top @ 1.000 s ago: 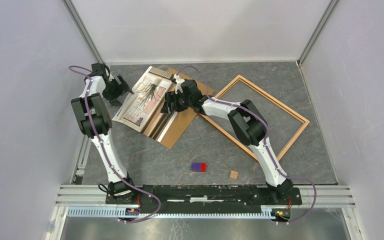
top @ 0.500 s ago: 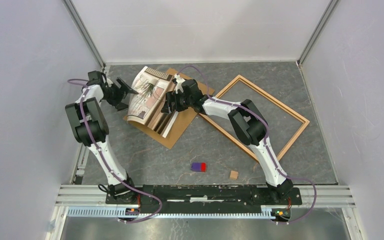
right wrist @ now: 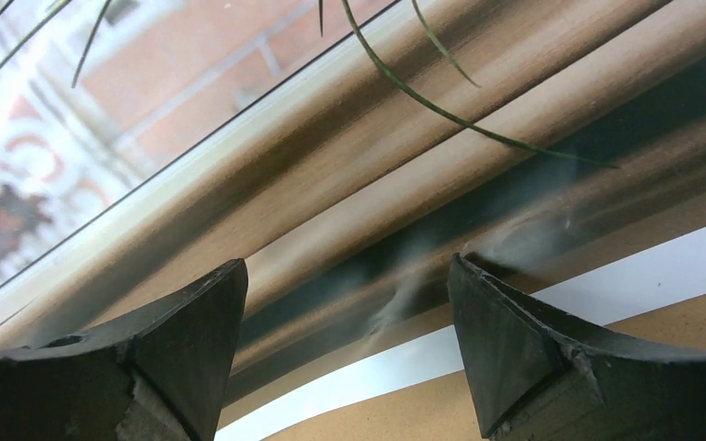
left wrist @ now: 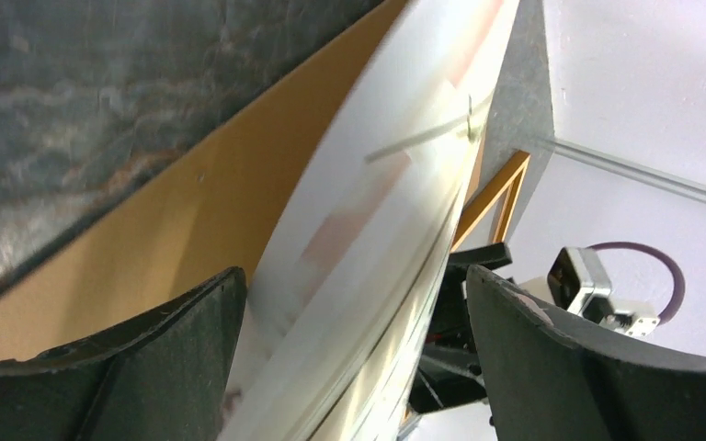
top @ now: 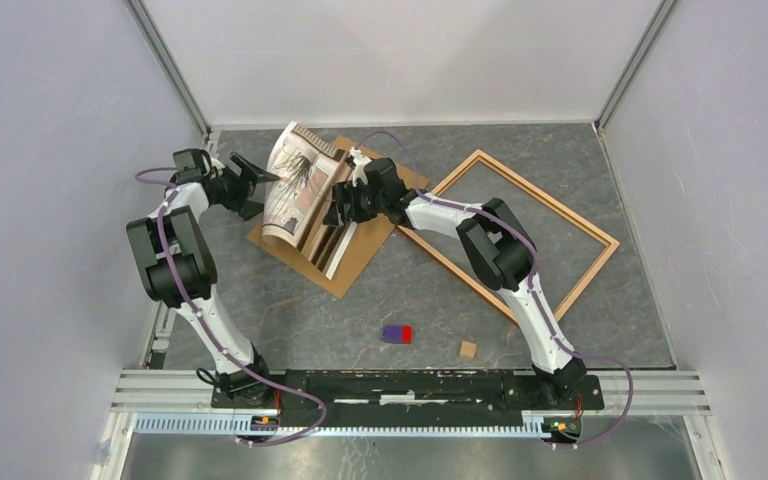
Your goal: Put the photo into the frame
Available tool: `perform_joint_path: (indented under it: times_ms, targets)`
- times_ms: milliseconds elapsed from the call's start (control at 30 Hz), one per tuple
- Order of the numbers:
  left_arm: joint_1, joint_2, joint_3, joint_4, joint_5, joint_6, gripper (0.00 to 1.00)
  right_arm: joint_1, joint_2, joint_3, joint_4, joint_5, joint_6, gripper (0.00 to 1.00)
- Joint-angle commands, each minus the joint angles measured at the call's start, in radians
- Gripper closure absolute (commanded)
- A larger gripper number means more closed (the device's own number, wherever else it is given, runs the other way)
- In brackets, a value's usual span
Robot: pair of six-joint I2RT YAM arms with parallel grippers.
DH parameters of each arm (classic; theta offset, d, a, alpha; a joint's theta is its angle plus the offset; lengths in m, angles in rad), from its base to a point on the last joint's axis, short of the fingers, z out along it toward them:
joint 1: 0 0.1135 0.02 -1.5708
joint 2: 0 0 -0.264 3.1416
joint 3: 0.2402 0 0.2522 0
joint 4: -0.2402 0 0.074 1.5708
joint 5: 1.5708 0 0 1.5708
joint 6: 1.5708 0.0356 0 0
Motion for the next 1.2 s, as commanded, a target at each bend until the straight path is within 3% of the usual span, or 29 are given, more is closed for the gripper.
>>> perform_joint_path:
  times_ms: [0, 167, 367, 700, 900, 1167]
  targets:
    - [-0.001, -0.130, -0.077, 0.079, 0.045, -0.070, 0.06, -0.013, 0.012, -0.006, -0.041, 0.007, 0.010, 0.14]
    - [-0.002, -0.144, -0.074, 0.067, 0.122, -0.069, 0.06, -0.014, 0.024, 0.000, -0.044, -0.008, 0.022, 0.14]
    - [0.000, -0.174, -0.047, -0.049, 0.074, 0.030, 0.05, -0.016, 0.027, 0.019, -0.055, -0.005, 0.020, 0.14]
    - [0.006, -0.209, -0.033, -0.120, 0.056, 0.048, 0.06, -0.016, 0.027, 0.014, -0.065, -0.005, 0.014, 0.15]
    - [0.045, -0.248, -0.087, -0.051, 0.090, -0.040, 0.09, -0.016, 0.022, 0.013, -0.071, -0.002, 0.010, 0.15]
    - [0.067, -0.238, -0.146, 0.166, 0.194, -0.214, 0.11, -0.016, 0.021, -0.003, -0.069, -0.008, 0.009, 0.15]
